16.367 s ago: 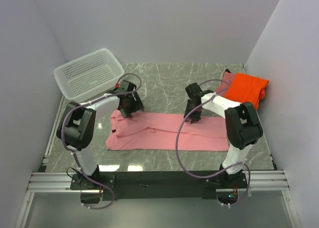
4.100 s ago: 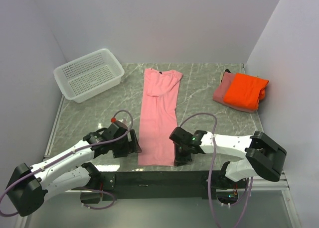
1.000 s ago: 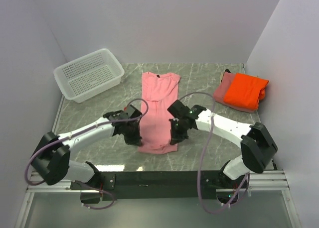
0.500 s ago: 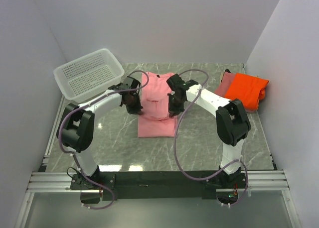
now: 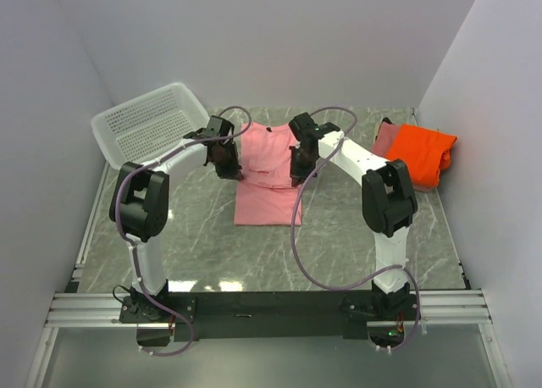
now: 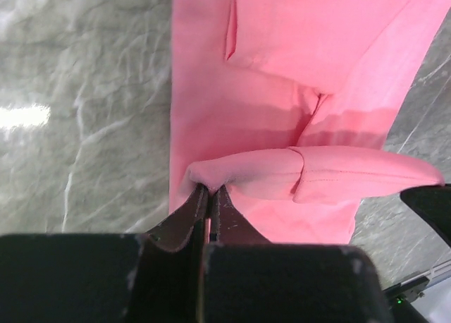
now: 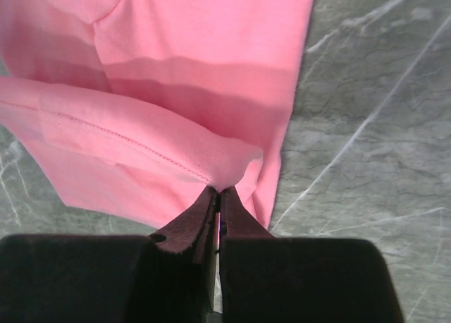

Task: Fold and stack the t-shirts
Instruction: Fold the tshirt

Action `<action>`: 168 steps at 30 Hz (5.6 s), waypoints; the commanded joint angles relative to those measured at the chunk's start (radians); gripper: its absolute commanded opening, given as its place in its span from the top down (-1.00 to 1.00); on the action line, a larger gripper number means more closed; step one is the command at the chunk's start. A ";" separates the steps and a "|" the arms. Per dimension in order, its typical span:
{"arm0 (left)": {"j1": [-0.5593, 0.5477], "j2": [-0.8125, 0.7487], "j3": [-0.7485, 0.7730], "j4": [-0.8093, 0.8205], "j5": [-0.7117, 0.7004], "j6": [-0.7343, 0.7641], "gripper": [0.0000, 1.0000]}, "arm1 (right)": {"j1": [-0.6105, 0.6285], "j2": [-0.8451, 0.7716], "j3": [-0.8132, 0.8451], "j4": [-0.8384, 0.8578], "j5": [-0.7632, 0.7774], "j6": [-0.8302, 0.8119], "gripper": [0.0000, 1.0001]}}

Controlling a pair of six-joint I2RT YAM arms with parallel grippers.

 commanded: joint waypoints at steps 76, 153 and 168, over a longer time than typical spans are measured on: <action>-0.645 -0.351 -0.728 0.509 -0.222 -0.222 -0.59 | 0.050 0.277 0.342 0.005 -0.060 -0.007 0.43; -0.150 -1.002 -1.038 0.263 -0.066 -0.345 -0.75 | 0.230 -0.439 -0.900 0.370 -0.009 0.280 0.13; -0.167 -0.968 -1.065 0.245 -0.075 -0.301 -0.59 | 0.237 -0.387 -0.872 0.335 -0.023 0.271 0.77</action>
